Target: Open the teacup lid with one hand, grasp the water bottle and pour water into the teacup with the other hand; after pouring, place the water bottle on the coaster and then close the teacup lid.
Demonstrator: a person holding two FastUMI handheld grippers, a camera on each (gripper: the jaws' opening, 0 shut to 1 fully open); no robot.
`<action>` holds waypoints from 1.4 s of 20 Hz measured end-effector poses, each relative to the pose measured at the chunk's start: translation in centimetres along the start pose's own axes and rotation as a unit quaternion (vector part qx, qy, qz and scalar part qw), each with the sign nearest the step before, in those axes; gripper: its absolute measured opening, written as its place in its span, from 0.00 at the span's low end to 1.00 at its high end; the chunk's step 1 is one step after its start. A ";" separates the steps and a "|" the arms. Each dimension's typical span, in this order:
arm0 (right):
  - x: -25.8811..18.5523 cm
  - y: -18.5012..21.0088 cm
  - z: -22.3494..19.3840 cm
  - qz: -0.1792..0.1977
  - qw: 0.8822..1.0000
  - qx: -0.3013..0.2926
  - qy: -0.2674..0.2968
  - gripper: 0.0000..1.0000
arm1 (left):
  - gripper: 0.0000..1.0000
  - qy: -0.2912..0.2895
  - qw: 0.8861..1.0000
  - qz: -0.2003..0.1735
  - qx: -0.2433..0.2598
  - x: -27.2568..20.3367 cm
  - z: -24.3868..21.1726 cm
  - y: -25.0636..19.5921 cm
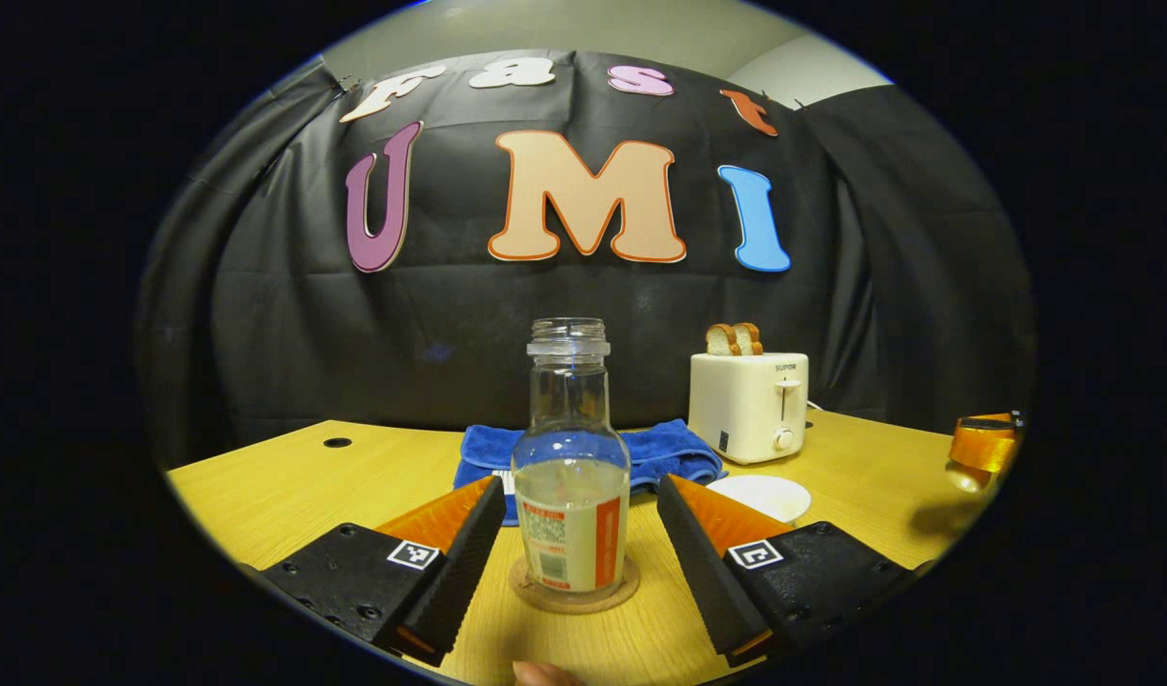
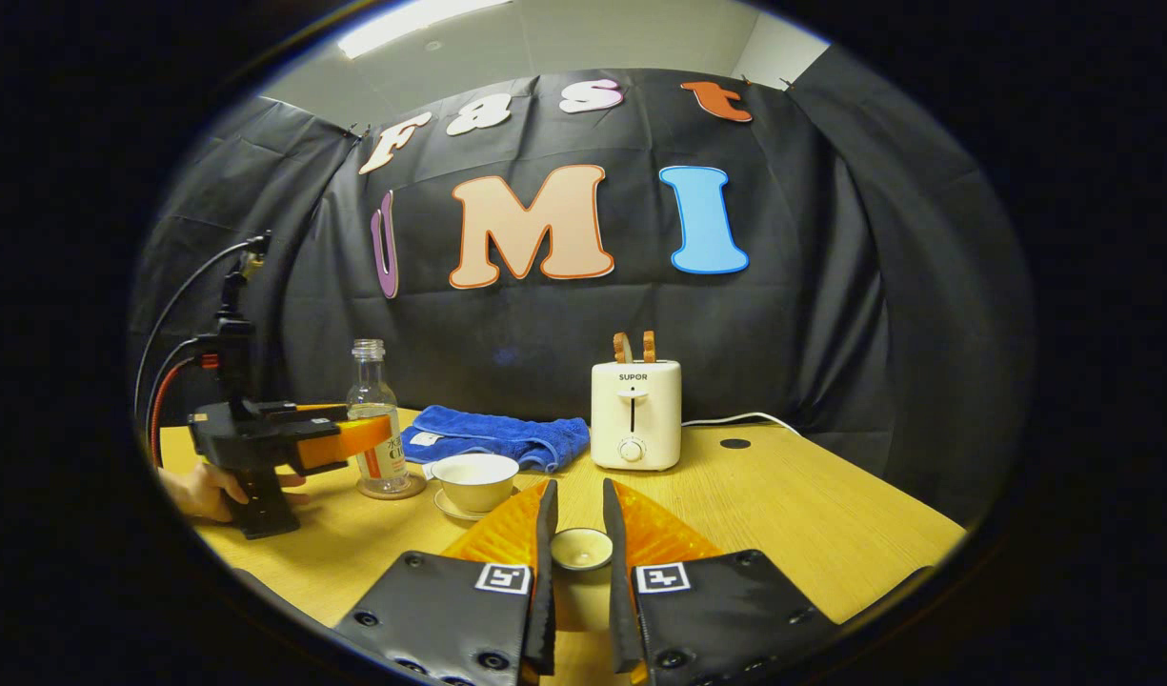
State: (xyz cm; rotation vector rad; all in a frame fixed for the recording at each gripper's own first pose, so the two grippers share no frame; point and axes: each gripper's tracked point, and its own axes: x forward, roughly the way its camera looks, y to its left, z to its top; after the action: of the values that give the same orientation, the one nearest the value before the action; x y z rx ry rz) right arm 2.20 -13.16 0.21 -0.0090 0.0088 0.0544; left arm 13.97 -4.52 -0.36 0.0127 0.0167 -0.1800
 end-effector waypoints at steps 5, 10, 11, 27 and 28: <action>0.1 0.1 0.0 0.006 1.000 0.000 0.000 0.26 | 0.94 -0.001 1.000 0.021 0.000 -5.8 0.3 0.8; 1.5 2.2 -0.2 0.030 1.000 0.000 0.001 0.26 | 0.94 -0.002 1.000 0.002 0.001 -9.7 0.5 0.4; 2.2 3.0 -0.2 0.036 0.999 0.001 0.002 0.26 | 0.94 -0.001 1.000 0.010 0.001 -9.9 0.5 0.8; 12.0 10.2 -1.1 0.060 0.998 0.003 0.006 0.26 | 0.94 0.001 1.000 0.013 0.002 -10.2 0.5 0.8; 12.6 10.4 -1.1 0.061 0.998 0.003 0.007 0.26 | 0.94 0.001 1.000 0.013 0.002 -10.2 0.5 0.9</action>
State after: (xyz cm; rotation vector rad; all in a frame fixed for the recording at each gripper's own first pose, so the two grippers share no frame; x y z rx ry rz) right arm 14.20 -2.06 -1.14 -0.0035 0.0238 0.1767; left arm 4.06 -1.82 0.33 0.0164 0.0186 -0.1545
